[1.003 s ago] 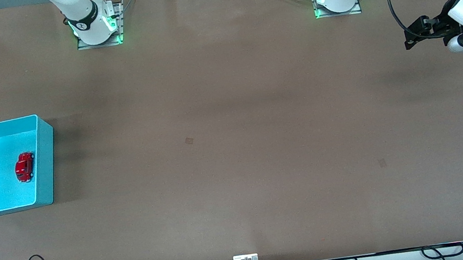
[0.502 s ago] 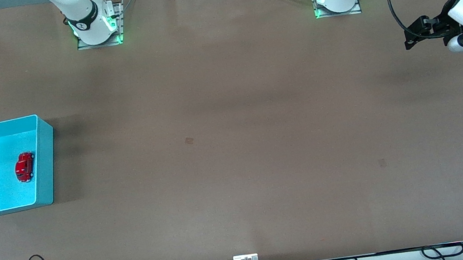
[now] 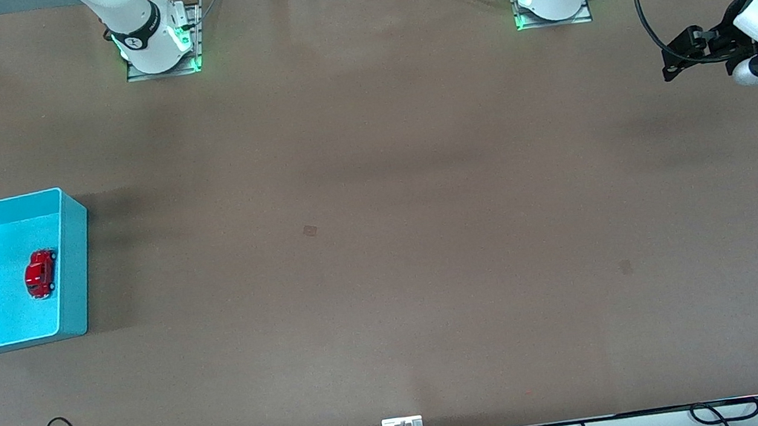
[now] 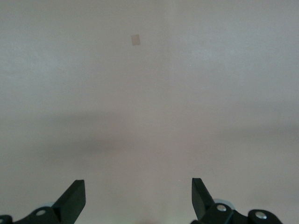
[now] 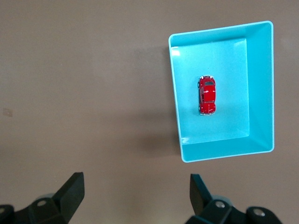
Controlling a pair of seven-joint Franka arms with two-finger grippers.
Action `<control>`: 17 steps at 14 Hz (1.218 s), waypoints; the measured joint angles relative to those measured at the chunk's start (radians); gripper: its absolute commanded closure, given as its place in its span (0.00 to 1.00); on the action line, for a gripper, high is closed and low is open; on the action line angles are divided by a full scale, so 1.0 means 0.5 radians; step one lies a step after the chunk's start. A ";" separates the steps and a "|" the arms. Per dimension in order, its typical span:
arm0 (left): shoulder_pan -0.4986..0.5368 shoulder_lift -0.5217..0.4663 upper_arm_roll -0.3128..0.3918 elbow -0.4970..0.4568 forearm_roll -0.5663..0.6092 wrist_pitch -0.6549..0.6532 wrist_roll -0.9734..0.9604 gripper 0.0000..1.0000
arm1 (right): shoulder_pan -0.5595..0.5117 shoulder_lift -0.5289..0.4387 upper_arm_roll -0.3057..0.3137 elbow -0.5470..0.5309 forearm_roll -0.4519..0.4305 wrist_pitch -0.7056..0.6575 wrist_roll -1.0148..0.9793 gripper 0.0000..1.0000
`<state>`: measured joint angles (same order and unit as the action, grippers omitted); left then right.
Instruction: Wind red beetle toy and store in blue box
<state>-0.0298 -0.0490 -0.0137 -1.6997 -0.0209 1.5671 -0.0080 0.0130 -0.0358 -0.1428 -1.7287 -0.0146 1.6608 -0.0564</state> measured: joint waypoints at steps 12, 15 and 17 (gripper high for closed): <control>0.000 0.000 0.000 0.000 0.000 0.000 0.000 0.00 | -0.046 0.039 0.007 0.047 0.000 0.012 -0.004 0.00; 0.000 0.000 0.000 0.000 0.000 0.000 0.000 0.00 | -0.089 0.045 0.113 0.063 0.001 0.012 0.013 0.00; 0.000 0.000 0.000 0.000 0.000 0.000 0.000 0.00 | -0.094 0.045 0.153 0.066 0.001 0.012 0.093 0.00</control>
<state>-0.0298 -0.0490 -0.0137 -1.6997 -0.0209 1.5672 -0.0080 -0.0339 -0.0131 -0.0660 -1.6956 -0.0143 1.6667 -0.0101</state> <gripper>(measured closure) 0.000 0.000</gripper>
